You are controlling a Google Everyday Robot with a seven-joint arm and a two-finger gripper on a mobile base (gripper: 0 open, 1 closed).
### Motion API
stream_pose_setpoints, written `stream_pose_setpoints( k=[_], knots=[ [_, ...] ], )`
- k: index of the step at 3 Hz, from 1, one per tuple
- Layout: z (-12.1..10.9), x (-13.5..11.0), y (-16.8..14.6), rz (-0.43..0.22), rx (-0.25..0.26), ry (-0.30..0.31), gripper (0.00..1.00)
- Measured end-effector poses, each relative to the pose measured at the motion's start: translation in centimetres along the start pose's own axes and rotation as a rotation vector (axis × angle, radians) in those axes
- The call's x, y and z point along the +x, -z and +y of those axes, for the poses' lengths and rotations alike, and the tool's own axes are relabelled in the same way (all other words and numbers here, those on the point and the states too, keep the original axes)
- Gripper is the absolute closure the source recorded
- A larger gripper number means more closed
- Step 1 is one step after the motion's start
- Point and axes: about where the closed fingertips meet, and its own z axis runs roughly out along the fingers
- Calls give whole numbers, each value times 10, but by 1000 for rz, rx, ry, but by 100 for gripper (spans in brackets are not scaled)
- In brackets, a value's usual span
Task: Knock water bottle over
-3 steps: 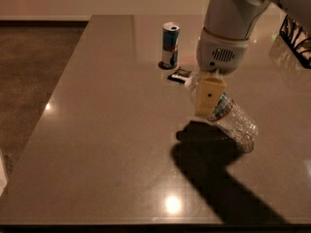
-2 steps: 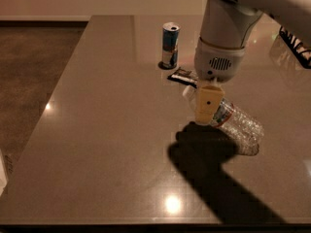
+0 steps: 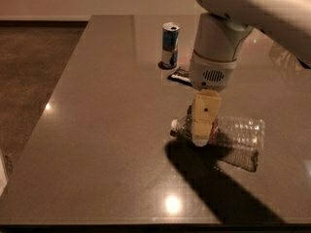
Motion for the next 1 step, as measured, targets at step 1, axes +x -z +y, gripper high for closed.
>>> stream_pose_setpoints(
  k=[1],
  knots=[
    [-4,-4,0,-16,20,0,0]
  ],
)
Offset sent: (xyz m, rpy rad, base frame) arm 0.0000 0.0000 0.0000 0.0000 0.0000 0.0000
